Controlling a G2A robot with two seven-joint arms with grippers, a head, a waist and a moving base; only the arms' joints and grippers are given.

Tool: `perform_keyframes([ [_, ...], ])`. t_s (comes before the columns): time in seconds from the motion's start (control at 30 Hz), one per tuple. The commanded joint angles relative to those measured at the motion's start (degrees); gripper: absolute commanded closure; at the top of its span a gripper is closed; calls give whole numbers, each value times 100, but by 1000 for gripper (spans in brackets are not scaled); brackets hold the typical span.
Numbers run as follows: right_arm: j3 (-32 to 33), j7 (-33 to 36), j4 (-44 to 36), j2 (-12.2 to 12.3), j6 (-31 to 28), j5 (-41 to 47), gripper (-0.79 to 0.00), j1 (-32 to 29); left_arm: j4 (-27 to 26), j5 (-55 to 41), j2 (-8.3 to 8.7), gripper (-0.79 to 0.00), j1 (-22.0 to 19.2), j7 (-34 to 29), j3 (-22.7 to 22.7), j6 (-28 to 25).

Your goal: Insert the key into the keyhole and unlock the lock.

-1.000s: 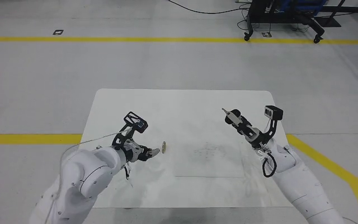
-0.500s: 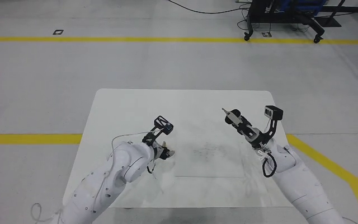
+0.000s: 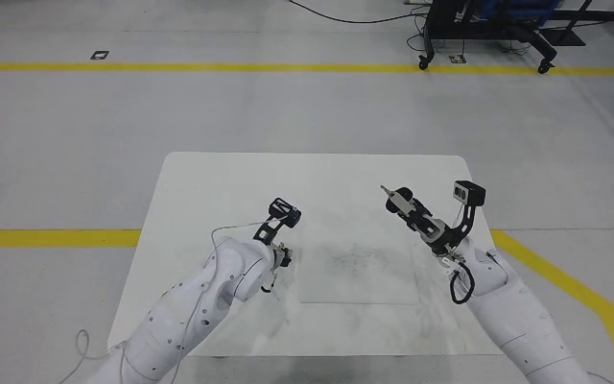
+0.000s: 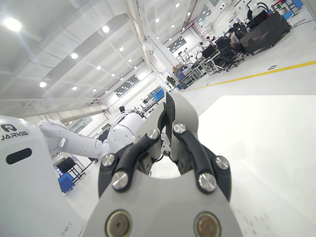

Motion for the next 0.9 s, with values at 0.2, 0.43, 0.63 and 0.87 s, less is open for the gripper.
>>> perform_keyframes([
  [0.2,0,0,0,0,0,0,0,0,240,70,-110,-314,-104,-43,130,65],
  [0.43,0,0,0,0,0,0,0,0,331,109,-171,-157,-117,-71,130,66],
  [0.63,0,0,0,0,0,0,0,0,374,192,-216,0,-118,-125,131,66],
  [0.87,0,0,0,0,0,0,0,0,367,259,-255,0,-98,-166,81,32],
])
